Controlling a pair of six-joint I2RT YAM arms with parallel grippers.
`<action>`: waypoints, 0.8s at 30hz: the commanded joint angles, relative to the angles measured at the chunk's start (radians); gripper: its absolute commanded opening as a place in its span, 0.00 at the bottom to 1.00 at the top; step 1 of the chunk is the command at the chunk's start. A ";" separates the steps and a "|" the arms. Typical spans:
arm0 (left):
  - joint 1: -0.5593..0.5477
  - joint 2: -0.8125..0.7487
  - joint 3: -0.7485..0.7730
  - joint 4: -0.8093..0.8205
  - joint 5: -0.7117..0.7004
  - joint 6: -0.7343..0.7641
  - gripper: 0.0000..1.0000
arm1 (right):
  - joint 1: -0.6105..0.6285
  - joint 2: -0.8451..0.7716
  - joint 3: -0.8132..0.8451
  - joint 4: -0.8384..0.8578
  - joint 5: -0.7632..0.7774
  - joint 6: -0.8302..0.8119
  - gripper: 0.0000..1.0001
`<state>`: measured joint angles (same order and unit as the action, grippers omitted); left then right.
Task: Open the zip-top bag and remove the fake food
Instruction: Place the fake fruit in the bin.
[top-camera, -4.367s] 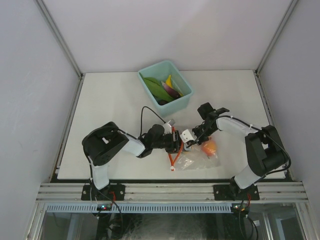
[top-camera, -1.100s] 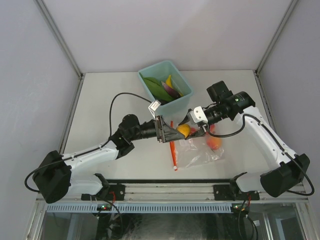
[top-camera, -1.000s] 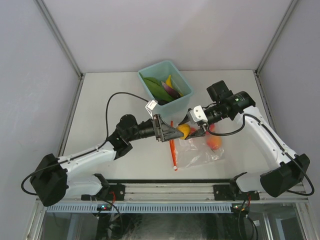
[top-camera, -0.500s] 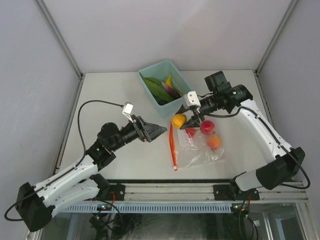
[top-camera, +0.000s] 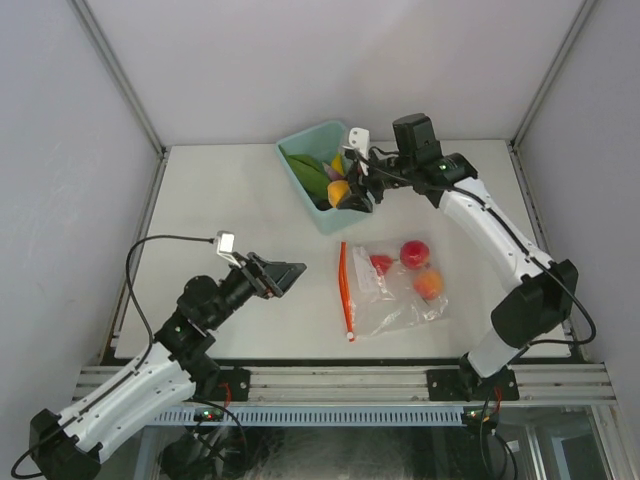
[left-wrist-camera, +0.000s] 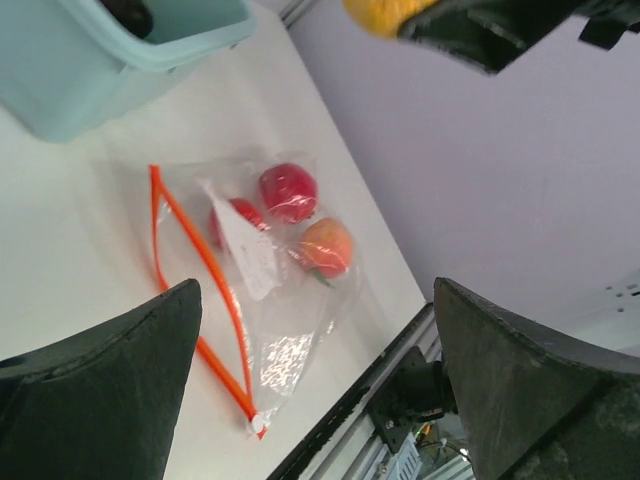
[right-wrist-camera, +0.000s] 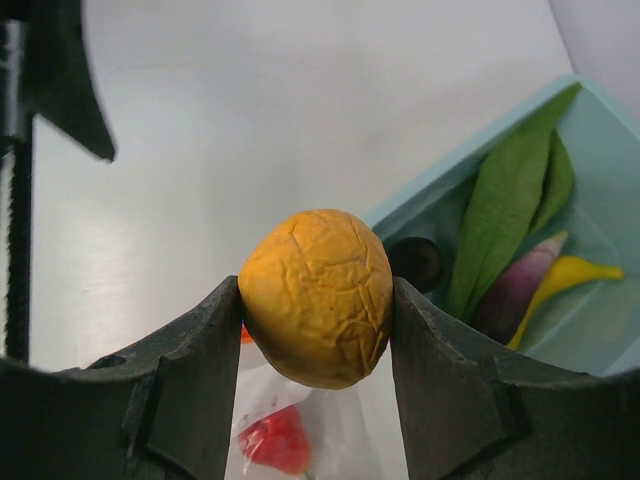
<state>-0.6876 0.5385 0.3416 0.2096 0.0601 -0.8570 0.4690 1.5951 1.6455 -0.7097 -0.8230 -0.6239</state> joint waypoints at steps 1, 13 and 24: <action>0.010 -0.037 -0.057 -0.011 -0.058 -0.042 1.00 | 0.017 0.047 0.056 0.206 0.153 0.214 0.05; 0.013 -0.117 -0.124 -0.068 -0.116 -0.076 1.00 | 0.077 0.208 0.097 0.407 0.516 0.355 0.04; 0.013 -0.189 -0.175 -0.087 -0.128 -0.121 1.00 | 0.083 0.346 0.169 0.468 0.637 0.307 0.04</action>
<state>-0.6819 0.3771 0.1909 0.1043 -0.0498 -0.9539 0.5457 1.9251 1.7561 -0.3191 -0.2504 -0.3122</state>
